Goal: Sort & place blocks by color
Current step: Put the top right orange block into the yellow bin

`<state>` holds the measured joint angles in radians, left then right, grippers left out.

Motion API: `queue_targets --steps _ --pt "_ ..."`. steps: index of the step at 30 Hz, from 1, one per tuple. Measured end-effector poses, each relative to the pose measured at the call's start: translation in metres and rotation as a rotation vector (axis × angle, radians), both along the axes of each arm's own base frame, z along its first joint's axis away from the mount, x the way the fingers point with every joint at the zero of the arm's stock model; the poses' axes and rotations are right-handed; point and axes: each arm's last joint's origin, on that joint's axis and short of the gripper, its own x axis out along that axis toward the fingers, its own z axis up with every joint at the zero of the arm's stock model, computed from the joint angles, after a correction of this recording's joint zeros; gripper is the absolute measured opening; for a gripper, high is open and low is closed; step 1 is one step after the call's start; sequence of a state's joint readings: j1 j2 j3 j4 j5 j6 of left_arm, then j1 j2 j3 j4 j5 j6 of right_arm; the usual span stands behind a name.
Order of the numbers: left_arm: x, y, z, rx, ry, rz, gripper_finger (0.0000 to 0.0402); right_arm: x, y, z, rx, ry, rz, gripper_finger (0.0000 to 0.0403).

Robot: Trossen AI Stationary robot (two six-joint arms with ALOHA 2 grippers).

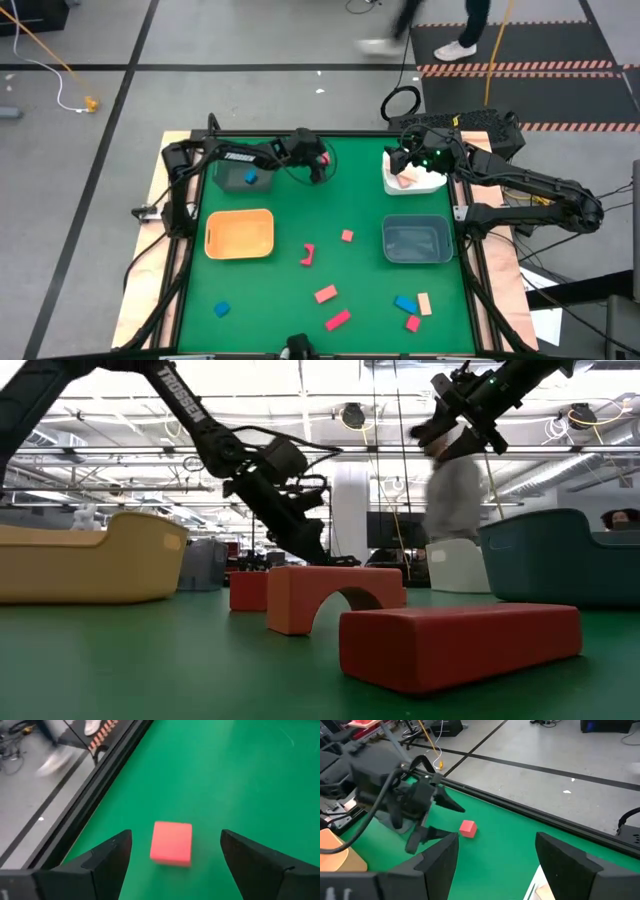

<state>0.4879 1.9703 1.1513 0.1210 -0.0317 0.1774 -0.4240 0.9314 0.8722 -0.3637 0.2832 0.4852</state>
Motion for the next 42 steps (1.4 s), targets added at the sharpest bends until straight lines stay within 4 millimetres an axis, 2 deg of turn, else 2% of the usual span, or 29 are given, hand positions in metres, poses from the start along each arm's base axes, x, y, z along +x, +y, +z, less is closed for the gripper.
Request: queue_targets --steps 6,16,21,32,42 --pt "0.002 0.006 -0.021 0.004 0.094 -0.050 0.0295 0.000 0.000 0.000 0.000 0.000 0.000 0.0254" --pt "0.003 0.007 -0.019 0.015 0.070 -0.051 0.0289 0.000 0.000 0.000 0.000 0.000 0.000 0.0254" --pt "0.003 0.008 -0.018 0.007 0.060 -0.053 0.0253 0.000 0.000 0.000 0.000 0.000 0.000 0.0254" --pt "0.002 0.011 -0.017 -0.004 0.034 -0.038 0.0132 0.000 0.000 0.000 0.000 0.000 0.000 0.0254" --pt "0.001 0.011 -0.013 -0.029 0.018 -0.013 0.0130 0.000 0.000 0.000 0.000 0.000 0.000 0.0254"
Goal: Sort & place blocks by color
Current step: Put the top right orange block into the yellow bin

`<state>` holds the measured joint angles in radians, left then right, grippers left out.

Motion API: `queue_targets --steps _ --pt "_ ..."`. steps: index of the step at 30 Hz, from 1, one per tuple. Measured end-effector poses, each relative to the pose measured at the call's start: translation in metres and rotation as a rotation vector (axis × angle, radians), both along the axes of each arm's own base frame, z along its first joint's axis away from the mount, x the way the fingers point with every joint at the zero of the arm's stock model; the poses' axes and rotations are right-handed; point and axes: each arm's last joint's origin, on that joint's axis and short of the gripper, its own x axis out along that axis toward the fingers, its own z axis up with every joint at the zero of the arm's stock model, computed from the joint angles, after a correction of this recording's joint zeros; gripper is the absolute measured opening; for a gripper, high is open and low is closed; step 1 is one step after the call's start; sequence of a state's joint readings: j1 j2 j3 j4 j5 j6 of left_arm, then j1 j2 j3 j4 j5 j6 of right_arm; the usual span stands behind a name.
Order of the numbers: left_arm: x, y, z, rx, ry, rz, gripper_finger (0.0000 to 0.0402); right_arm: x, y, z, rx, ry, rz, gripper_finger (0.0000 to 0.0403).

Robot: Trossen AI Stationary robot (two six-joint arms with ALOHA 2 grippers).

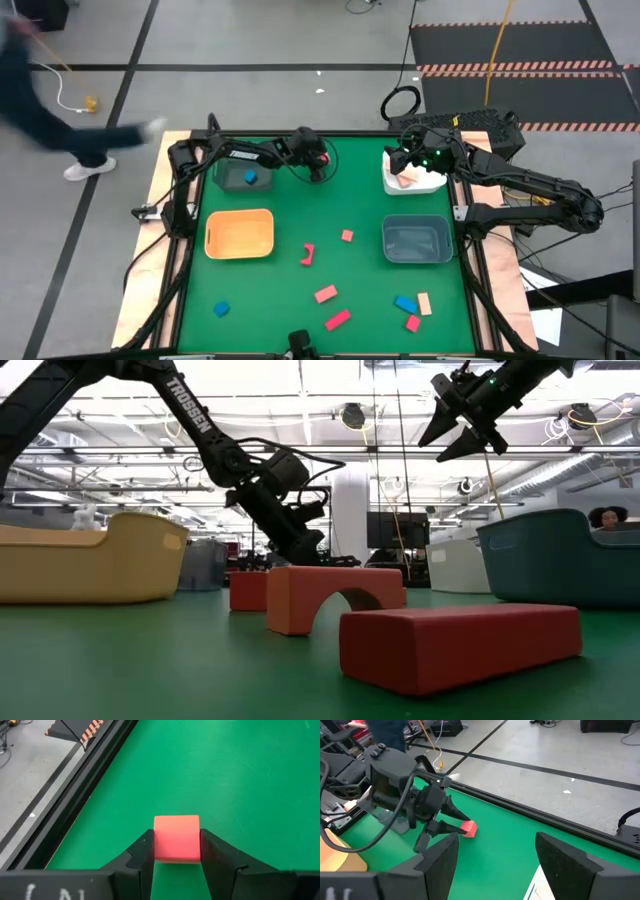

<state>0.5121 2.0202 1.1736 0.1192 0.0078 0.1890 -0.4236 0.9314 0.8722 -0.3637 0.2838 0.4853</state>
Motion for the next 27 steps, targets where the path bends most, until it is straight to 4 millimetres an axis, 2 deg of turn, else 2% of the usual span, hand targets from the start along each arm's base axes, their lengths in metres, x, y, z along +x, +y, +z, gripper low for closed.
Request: queue_targets --steps 4,11,15,19,27 --pt "-0.001 -0.002 0.014 -0.020 -0.045 -0.005 0.0130 0.000 0.000 0.000 0.000 0.000 0.000 0.0254" --pt "-0.010 -0.022 0.065 -0.082 -0.124 -0.091 0.0130 0.000 0.000 0.000 0.000 0.000 0.000 0.0254" --pt "-0.021 -0.045 0.098 -0.132 -0.138 -0.100 0.0130 0.000 0.000 0.000 0.000 0.000 0.000 0.0254" --pt "-0.036 -0.075 0.123 -0.197 -0.092 -0.089 0.0129 0.000 0.000 0.000 0.000 0.000 0.000 0.0254" --pt "-0.077 -0.140 0.155 -0.312 0.074 -0.026 0.0129 0.000 0.000 0.000 0.000 0.000 0.000 0.0254"
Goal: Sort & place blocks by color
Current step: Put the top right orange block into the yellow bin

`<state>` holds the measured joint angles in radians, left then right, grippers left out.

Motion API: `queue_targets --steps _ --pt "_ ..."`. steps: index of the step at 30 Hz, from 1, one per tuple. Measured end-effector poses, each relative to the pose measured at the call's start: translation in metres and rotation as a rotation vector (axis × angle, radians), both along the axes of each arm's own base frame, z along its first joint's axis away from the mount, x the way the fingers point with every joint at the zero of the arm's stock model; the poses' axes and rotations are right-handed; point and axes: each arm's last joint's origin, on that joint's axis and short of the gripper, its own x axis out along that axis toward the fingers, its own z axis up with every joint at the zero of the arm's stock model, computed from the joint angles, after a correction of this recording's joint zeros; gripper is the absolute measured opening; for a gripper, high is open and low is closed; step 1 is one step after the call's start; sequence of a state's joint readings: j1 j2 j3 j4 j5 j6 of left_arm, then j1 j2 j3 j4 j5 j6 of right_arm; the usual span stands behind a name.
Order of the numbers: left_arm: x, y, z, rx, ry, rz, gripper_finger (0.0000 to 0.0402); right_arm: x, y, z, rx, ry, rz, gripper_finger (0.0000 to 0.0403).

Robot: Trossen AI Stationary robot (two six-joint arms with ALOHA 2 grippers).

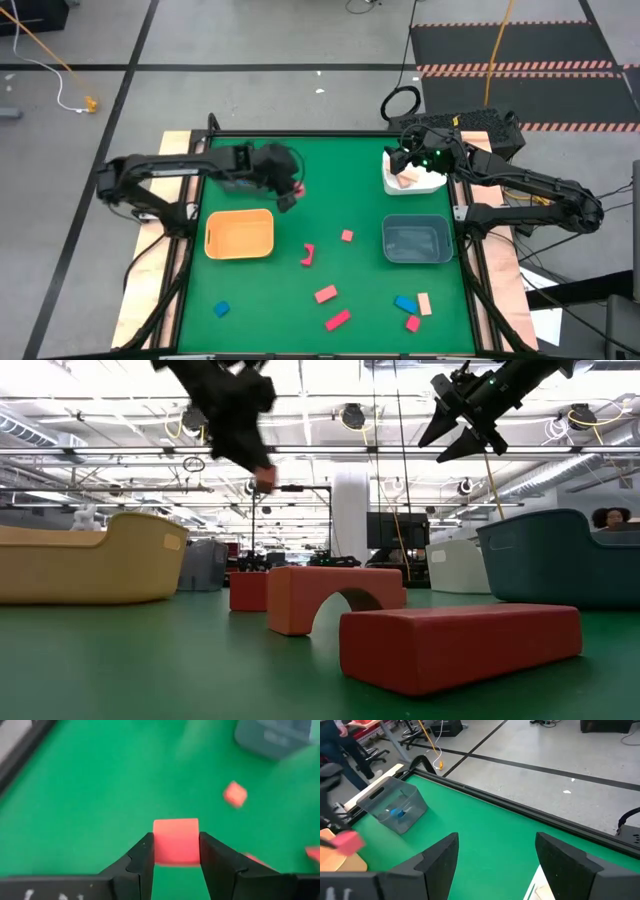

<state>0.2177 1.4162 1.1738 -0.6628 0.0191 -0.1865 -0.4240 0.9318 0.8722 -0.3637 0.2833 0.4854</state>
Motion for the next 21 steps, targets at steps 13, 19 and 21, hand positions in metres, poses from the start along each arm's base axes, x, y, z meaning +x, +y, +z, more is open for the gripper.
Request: queue_targets --steps 13,19,21 --pt "-0.057 -0.083 0.001 -0.098 0.380 0.190 0.0056 0.000 0.000 0.000 0.000 0.000 0.000 0.0254" --pt "-0.060 -0.100 0.003 -0.119 0.334 0.294 0.0030 0.000 0.000 0.000 0.000 0.000 0.000 0.0254" --pt "-0.058 -0.106 0.005 -0.133 0.290 0.272 0.0039 0.000 0.000 0.000 0.000 0.000 0.000 0.0254"
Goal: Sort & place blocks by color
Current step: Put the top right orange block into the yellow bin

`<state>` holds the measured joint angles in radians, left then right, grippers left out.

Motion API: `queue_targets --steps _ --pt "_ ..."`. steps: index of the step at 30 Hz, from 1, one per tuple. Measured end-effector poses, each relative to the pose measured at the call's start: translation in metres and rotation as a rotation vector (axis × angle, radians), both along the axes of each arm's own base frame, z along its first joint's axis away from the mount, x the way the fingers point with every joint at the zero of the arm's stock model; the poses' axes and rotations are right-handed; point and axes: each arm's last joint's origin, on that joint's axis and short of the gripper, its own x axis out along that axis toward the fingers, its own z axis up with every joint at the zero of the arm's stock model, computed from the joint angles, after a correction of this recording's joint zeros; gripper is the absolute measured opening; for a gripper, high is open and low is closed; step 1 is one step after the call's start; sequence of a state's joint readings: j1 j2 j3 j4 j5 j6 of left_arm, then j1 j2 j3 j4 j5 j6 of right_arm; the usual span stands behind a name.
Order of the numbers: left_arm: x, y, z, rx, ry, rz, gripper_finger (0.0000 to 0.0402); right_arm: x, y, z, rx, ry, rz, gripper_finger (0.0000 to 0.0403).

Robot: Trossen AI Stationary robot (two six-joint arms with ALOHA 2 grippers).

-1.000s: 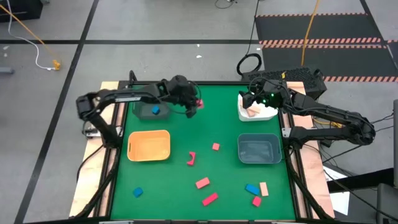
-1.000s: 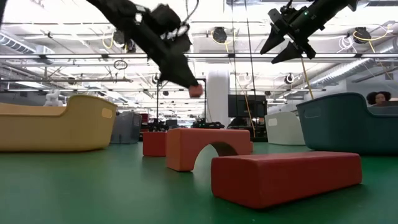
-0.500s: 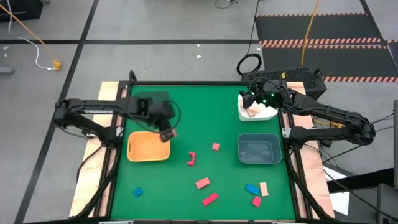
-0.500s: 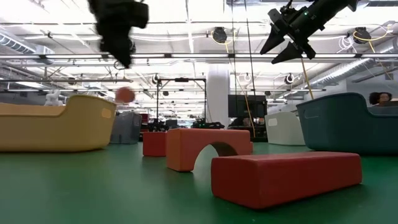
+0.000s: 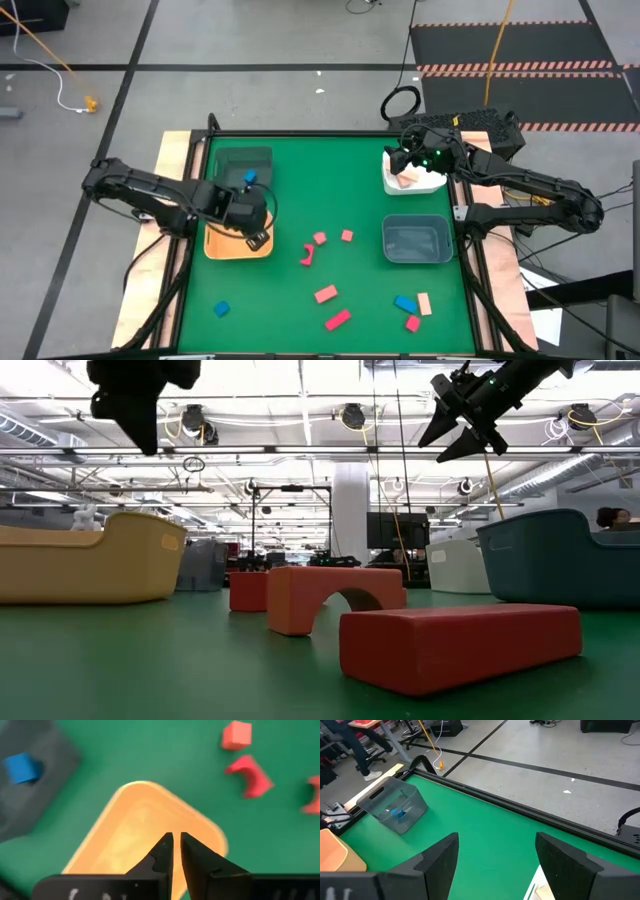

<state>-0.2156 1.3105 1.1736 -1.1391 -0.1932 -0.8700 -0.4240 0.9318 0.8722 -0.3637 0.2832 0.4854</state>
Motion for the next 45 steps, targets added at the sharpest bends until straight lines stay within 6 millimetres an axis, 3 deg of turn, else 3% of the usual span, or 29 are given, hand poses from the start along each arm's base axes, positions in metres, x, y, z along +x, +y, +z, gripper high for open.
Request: queue_targets --steps 10,18,26,36,45 --pt "0.037 -0.013 0.006 0.074 -0.328 -0.037 0.0084 0.000 0.000 0.000 0.000 0.000 0.001 0.0254" --pt "0.081 -0.023 -0.025 0.141 -0.364 -0.166 0.0174 0.000 0.000 0.000 0.000 0.001 0.000 0.0254" --pt "0.117 -0.034 -0.055 0.253 -0.399 -0.473 0.0244 0.000 0.000 0.000 0.000 0.001 0.000 0.0254" --pt "0.146 -0.042 -0.100 0.280 -0.397 -0.593 0.0260 0.000 0.000 0.000 0.000 0.000 0.000 0.0254" --pt "0.154 -0.020 -0.130 0.286 -0.283 -0.558 0.0262 0.000 0.000 0.000 0.000 0.000 0.000 0.0254"
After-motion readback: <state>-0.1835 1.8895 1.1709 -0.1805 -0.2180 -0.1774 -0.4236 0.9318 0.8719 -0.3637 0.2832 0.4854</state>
